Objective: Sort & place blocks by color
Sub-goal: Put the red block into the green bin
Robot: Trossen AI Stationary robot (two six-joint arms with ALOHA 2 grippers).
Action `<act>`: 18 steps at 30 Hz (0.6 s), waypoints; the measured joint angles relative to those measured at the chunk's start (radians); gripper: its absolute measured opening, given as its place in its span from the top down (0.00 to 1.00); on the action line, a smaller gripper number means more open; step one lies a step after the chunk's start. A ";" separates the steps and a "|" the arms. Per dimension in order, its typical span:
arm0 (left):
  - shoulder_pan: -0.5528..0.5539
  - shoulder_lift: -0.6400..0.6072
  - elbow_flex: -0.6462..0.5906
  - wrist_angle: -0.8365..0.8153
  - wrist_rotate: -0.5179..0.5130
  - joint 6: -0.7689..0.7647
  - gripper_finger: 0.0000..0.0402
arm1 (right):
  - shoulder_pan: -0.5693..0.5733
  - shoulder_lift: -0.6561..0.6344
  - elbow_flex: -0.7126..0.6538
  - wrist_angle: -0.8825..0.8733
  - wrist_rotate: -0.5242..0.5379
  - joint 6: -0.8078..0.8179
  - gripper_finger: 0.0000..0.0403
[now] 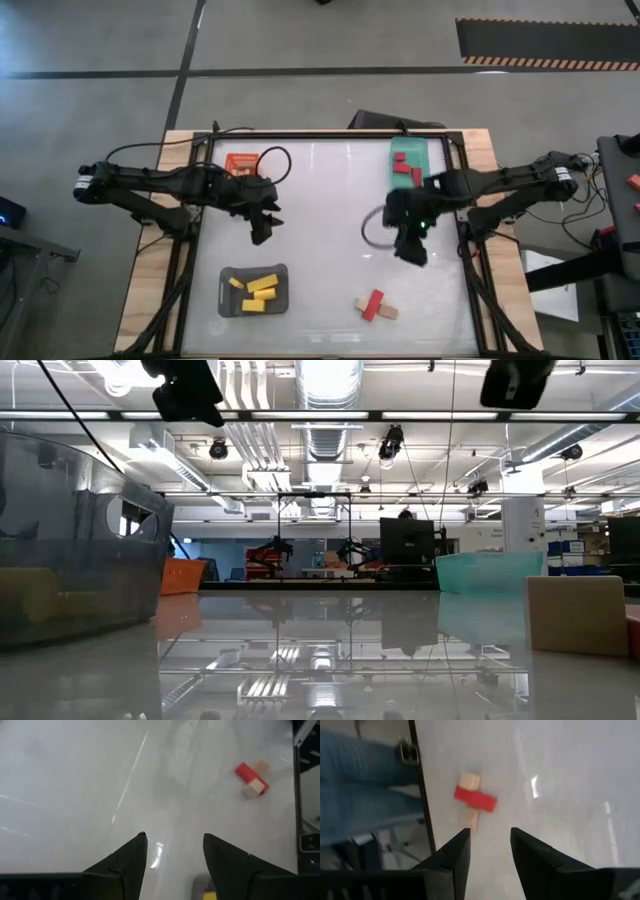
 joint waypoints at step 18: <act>0.000 0.000 -0.021 0.003 -0.050 0.000 0.56 | 0.314 0.283 0.104 -0.110 0.156 -0.148 0.76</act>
